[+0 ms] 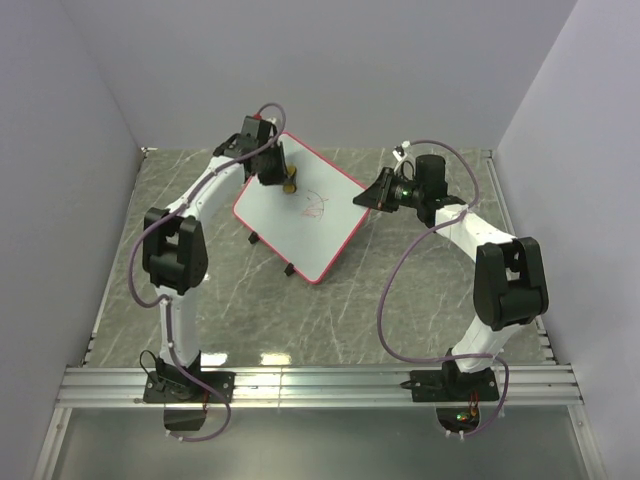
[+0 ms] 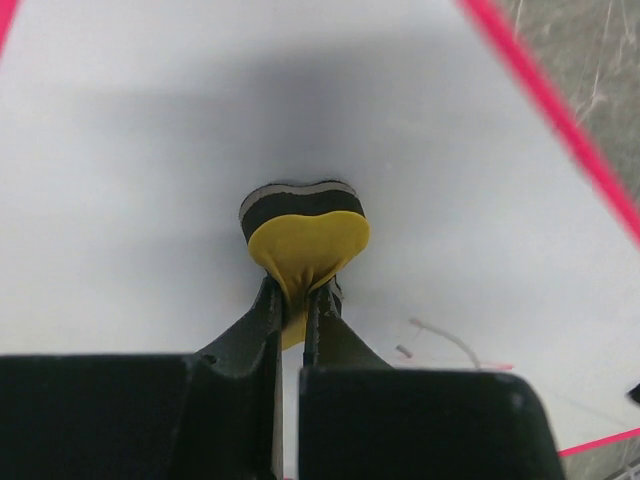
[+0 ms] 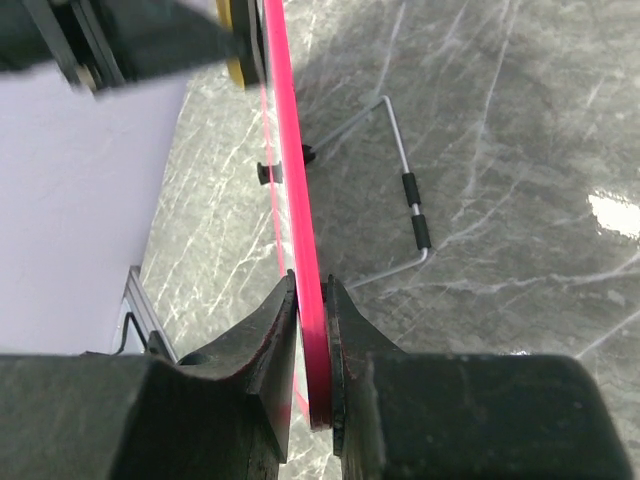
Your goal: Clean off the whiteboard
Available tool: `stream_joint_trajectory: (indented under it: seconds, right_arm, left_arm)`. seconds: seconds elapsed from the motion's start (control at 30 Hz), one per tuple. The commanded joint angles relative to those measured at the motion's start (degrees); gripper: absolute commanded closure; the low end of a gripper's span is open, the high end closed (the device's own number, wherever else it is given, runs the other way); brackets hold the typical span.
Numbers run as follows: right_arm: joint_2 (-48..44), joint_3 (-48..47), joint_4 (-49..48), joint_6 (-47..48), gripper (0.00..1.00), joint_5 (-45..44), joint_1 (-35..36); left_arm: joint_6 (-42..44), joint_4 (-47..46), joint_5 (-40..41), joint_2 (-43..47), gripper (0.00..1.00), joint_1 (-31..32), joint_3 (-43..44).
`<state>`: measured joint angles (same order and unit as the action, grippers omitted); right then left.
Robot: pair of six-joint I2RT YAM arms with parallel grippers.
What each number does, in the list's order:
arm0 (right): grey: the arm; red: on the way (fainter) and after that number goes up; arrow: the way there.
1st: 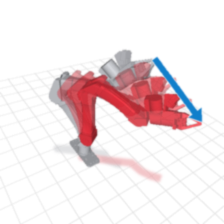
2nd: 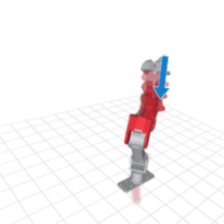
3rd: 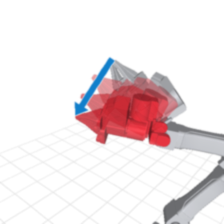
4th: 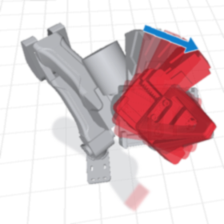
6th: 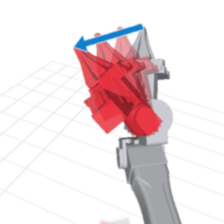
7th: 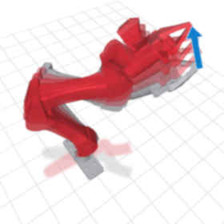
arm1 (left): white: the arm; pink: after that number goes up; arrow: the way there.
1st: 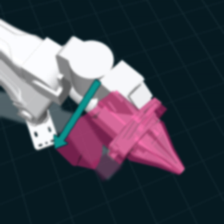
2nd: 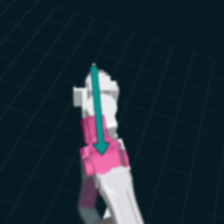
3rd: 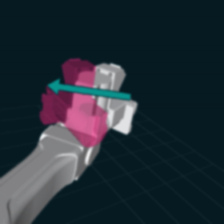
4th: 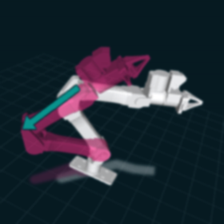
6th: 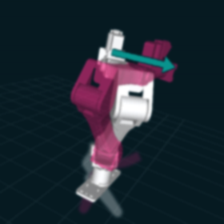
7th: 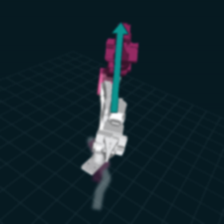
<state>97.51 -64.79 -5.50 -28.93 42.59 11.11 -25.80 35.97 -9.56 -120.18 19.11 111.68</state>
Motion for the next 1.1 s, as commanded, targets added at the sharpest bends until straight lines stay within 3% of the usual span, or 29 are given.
stream_joint_trajectory:
  seconds: [0.0,0.2,0.33,0.53,0.8,0.93,1.07]
  right_arm:
    - [2.42,2.57,9.19,4.14,1.00,-4.09,3.04]
    - [2.86,3.27,7.61,3.09,1.00,-3.65,2.95]
    - [2.77,3.88,6.82,2.56,1.00,-3.48,2.95]
    - [1.80,5.20,6.02,2.21,1.00,-3.39,3.30]
    - [-0.48,6.79,6.73,2.91,1.00,-4.09,3.30]
    - [-1.01,6.87,7.69,3.79,1.00,-4.27,3.12]
    - [-0.49,6.52,7.87,3.79,1.00,-4.36,3.21]
  left_arm:
    - [-0.65,-3.43,-3.44,5.82,1.00,1.71,-12.30]
    - [-1.53,-8.80,-5.37,12.95,1.00,6.28,-27.54]
    - [-1.27,-11.18,-6.96,16.20,1.00,8.22,-30.73]
    - [0.22,-5.74,-2.04,12.09,1.00,5.68,-20.55]
    - [1.02,1.82,3.41,0.49,1.00,-3.81,-3.05]
    - [1.10,0.70,0.70,0.03,1.00,-4.62,-4.61]
    - [2.42,-4.14,-2.65,4.77,1.00,-0.41,-13.92]
